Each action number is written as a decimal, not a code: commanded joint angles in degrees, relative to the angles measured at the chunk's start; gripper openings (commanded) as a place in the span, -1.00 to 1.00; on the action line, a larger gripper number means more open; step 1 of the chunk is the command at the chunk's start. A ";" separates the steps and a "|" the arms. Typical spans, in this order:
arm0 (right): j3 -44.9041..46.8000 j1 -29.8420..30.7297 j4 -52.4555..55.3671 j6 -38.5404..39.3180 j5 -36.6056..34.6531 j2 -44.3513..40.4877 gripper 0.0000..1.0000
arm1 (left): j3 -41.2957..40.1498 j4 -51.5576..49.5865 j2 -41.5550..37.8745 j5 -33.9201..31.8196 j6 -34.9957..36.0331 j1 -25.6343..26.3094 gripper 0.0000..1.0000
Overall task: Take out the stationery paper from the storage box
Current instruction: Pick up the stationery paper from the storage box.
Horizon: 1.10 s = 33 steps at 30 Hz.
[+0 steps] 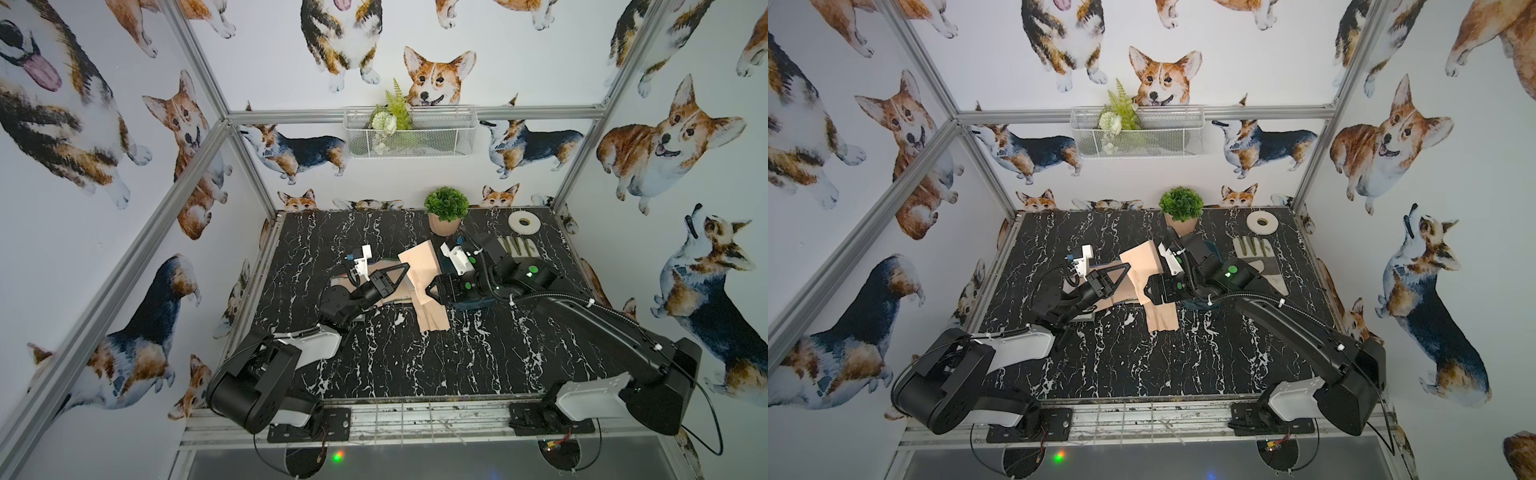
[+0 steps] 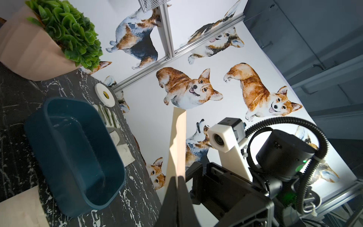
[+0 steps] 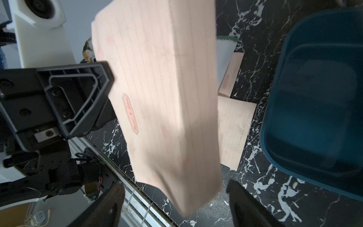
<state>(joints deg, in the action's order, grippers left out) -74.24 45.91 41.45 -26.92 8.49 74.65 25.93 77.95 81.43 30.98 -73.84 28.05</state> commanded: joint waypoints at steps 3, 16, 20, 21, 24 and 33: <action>8.40 -6.67 -8.97 2.17 7.88 -8.91 1.00 | 7.54 1.52 2.34 18.32 -8.33 -0.27 -1.00; 29.01 -19.28 -77.14 -37.13 49.35 -8.98 0.99 | 8.70 3.52 -1.68 21.42 -11.40 0.54 -1.00; 29.67 -18.79 -84.07 -41.72 50.37 -5.19 0.99 | 8.87 3.52 -2.33 20.97 -11.54 0.67 -1.00; 29.59 -18.47 -83.66 -41.39 50.18 -4.90 1.00 | 8.87 3.52 -2.33 20.96 -11.51 0.60 -1.00; 28.11 -16.73 -75.22 -35.96 49.47 -5.07 0.97 | 8.65 3.53 -1.99 20.79 -11.60 0.64 -1.00; 26.95 -14.97 -57.94 -24.69 45.98 -9.35 0.28 | 8.78 3.52 -1.18 20.70 -11.76 0.59 -1.00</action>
<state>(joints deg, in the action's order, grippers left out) -47.11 30.85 -22.17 -55.02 55.48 65.98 34.41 78.48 80.14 50.59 -83.13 28.58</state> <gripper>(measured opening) 0.686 0.052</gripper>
